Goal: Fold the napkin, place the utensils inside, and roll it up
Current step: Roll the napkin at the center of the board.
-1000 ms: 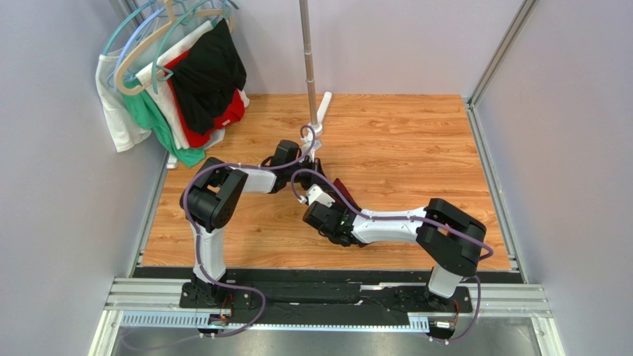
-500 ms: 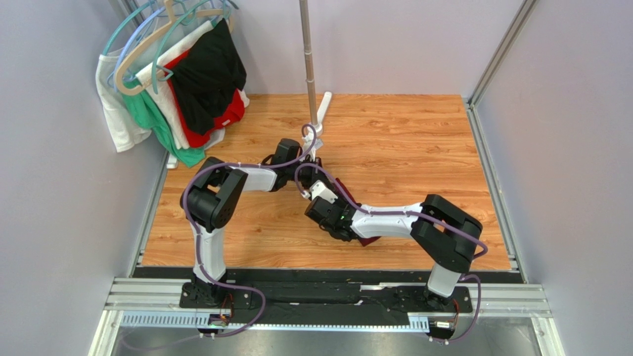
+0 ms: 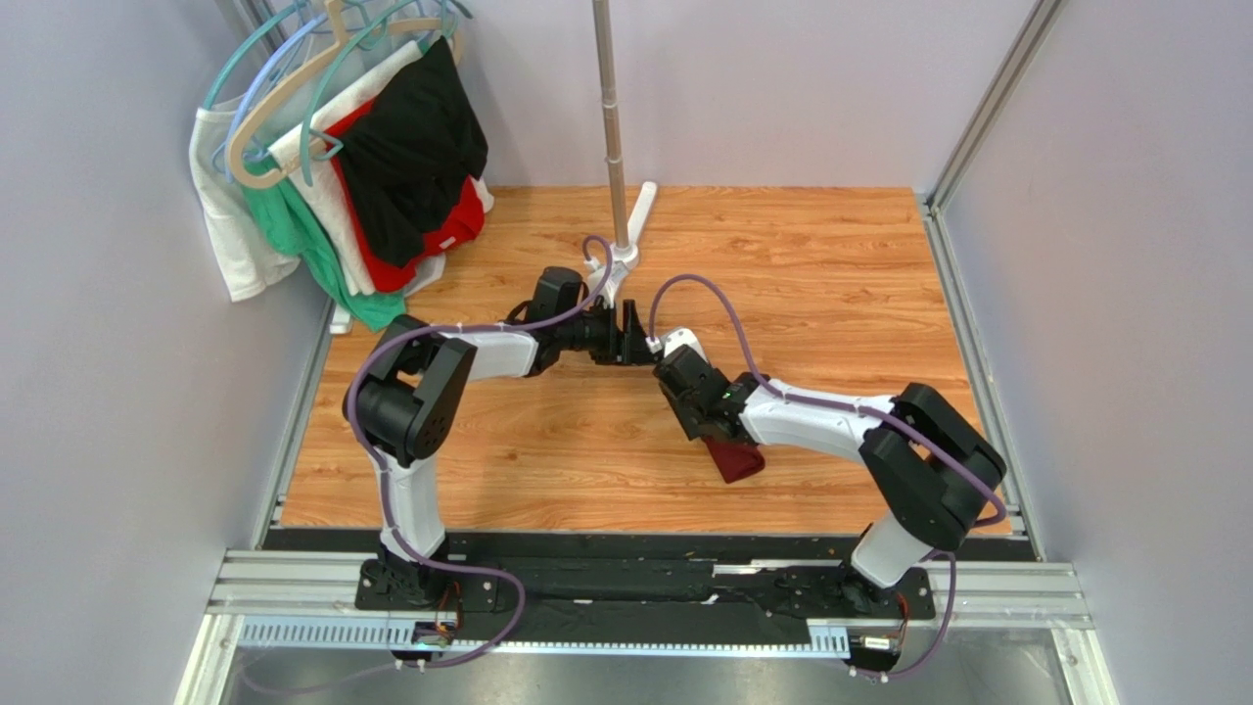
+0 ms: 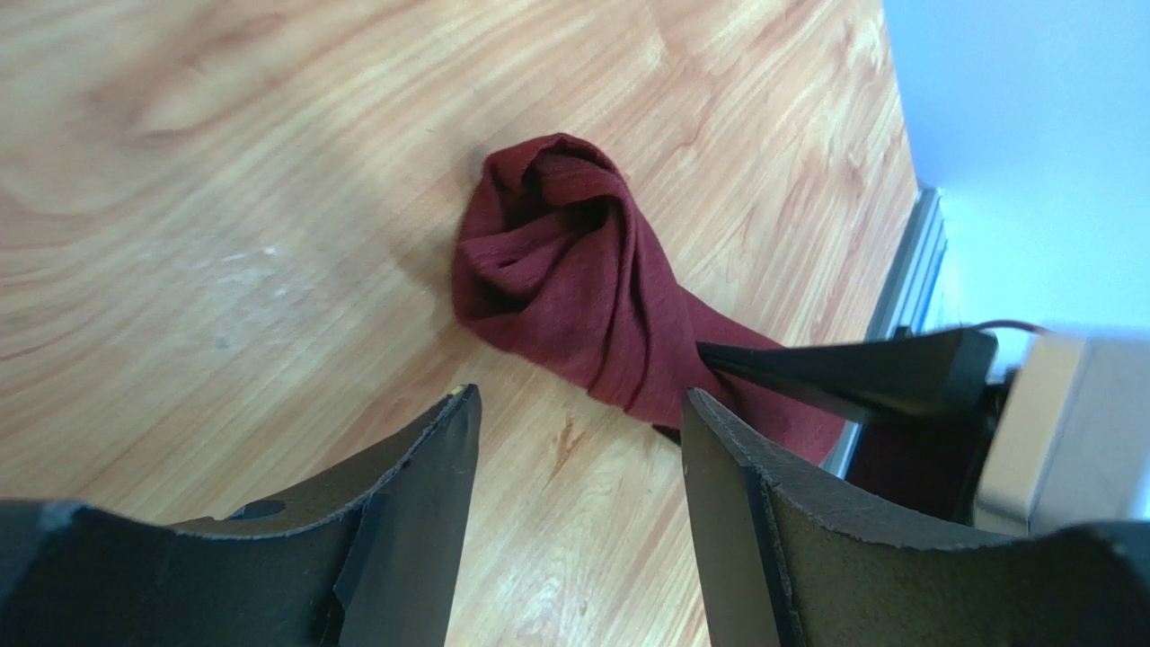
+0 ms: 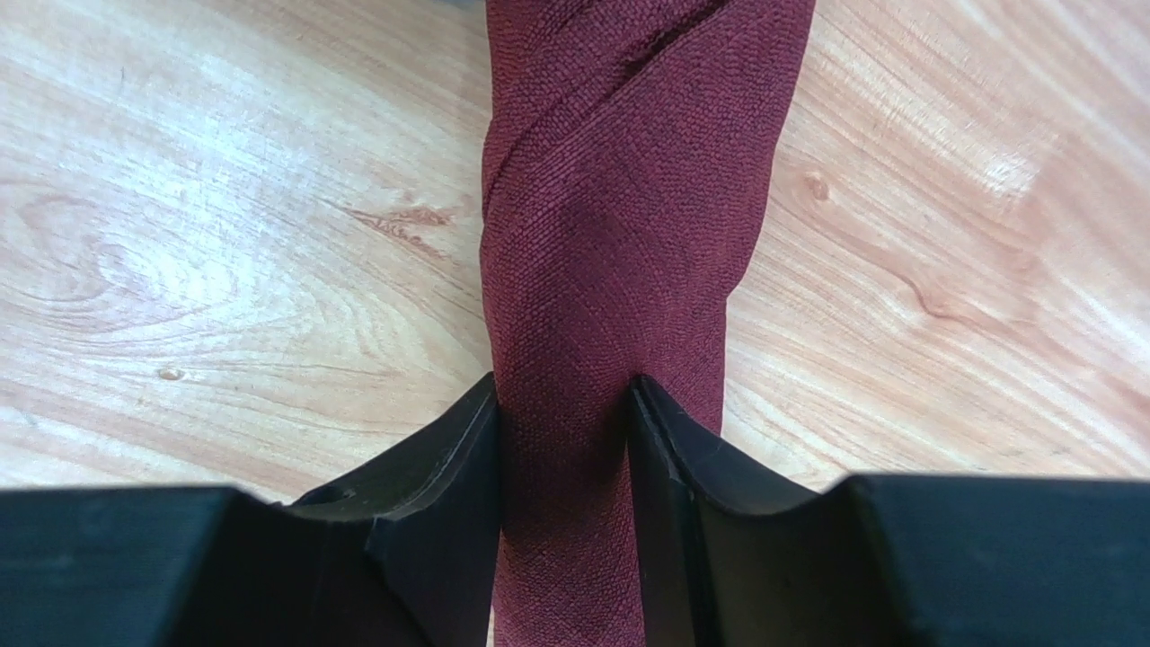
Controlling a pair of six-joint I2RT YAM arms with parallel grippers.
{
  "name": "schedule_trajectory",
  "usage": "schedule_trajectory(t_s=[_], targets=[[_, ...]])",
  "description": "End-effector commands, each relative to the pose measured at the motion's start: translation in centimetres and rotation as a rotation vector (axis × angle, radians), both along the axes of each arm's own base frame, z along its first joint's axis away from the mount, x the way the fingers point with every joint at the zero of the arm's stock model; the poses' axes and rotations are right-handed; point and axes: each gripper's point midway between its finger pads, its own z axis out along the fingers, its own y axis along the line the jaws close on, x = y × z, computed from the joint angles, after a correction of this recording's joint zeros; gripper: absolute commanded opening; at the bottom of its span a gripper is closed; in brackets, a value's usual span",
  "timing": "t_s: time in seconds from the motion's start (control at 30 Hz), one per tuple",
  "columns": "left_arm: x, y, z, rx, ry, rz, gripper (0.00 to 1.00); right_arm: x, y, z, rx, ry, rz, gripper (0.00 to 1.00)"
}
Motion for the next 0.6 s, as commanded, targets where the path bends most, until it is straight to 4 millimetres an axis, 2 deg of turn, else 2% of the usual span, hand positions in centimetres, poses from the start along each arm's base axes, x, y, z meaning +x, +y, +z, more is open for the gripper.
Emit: schedule_trajectory(t_s=[0.0,0.1,0.4,0.57], targets=[[1.3,1.2,3.7,-0.078,-0.074,0.045,0.65,-0.1,1.1,1.2,0.174,0.044,-0.022,0.39],[1.3,1.6,4.5,-0.072,-0.095,0.048,0.66,0.5,0.7,1.7,0.23,0.057,-0.042,0.38],[0.2,2.7,5.6,-0.067,-0.119,0.056,0.66,1.5,-0.7,1.2,0.344,0.143,-0.104,0.37],[-0.7,3.3,6.5,-0.073,-0.142,0.058,0.67,1.6,-0.5,1.1,0.434,0.18,-0.112,0.36]])
